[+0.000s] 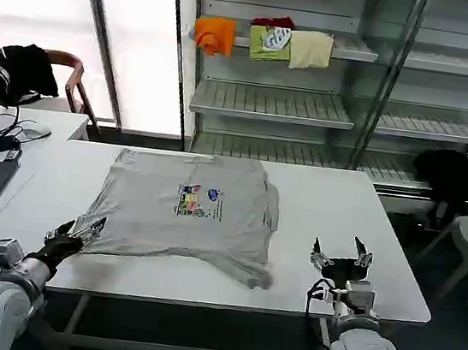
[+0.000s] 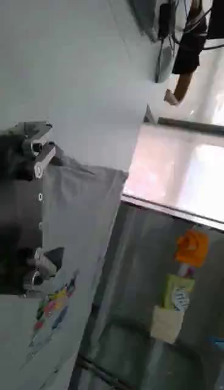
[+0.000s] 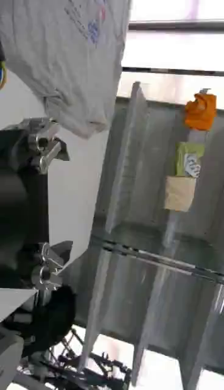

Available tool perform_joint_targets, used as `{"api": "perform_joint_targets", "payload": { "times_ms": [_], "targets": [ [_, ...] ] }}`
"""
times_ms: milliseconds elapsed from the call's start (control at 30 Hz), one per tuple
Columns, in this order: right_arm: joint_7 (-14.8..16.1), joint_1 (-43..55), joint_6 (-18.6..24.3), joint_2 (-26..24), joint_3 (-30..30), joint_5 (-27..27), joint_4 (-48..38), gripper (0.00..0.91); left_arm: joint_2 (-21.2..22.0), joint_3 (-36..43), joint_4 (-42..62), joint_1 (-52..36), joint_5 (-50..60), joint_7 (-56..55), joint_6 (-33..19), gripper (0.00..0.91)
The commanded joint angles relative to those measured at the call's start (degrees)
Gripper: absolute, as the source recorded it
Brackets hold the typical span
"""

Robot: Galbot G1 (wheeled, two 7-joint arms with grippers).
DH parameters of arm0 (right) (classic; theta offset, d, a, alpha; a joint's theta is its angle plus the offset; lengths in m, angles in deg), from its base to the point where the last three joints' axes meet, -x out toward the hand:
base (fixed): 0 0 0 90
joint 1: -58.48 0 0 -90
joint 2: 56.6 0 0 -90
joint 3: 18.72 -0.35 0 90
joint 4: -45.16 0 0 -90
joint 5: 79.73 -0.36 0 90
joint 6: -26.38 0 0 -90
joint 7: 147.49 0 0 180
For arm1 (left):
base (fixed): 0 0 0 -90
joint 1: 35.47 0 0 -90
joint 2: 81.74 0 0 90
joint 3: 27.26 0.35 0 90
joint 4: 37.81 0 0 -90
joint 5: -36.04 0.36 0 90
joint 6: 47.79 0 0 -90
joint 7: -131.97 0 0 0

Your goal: Fold and organize the clothes.

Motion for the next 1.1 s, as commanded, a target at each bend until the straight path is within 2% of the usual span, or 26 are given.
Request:
{"api": "perform_joint_targets", "payload": {
  "times_ms": [33, 167, 367, 467, 700, 833, 900, 1033, 1100],
  "targets": [
    [1.21, -0.22, 0.49, 0.08, -0.06, -0.18, 0.63, 0.907, -0.10, -0.70, -1.65, 0.41, 0.27, -0.04, 0.29, 0.907],
    [3.57, -0.80, 2.09, 0.69, -0.02, 0.14, 0.46, 0.907, 0.05, -1.19, -2.77, 1.19, 1.13, -0.04, 0.36, 0.907],
    [3.27, -1.81, -0.19, 0.69, 1.33, 0.42, 2.77, 0.907, -0.63, -1.25, -3.46, 2.01, 5.45, -0.03, 0.08, 0.907],
    [4.61, -3.62, -0.20, 0.49, 1.33, 0.40, 3.45, 0.907, -1.29, -0.98, -2.42, 2.34, 10.20, -0.09, 0.08, 0.907],
    [9.02, -7.52, 1.15, 2.73, 1.93, -0.53, 1.22, 0.907, -2.85, -1.42, -1.00, 4.88, 13.61, 0.12, -1.01, 0.907],
    [13.99, -8.28, 1.28, 3.69, 2.23, -2.89, 0.60, 0.907, -4.18, -1.96, -1.61, 6.72, 13.41, 0.29, -1.11, 0.907],
    [15.06, -8.11, 1.45, 3.92, 2.32, -2.89, 0.16, 0.907, -4.33, -2.08, -1.75, 7.20, 13.36, 0.26, -1.10, 0.907],
    [19.14, -8.27, 1.93, 4.21, 2.86, -2.67, -1.10, 0.907, -4.30, -2.30, -1.82, 8.00, 13.13, 0.13, -1.11, 0.907],
    [19.99, -8.45, 2.23, 4.09, 3.31, -2.37, -1.24, 0.907, -4.27, -2.36, -1.79, 8.28, 12.92, 0.05, -1.13, 0.907]
  ]
}}
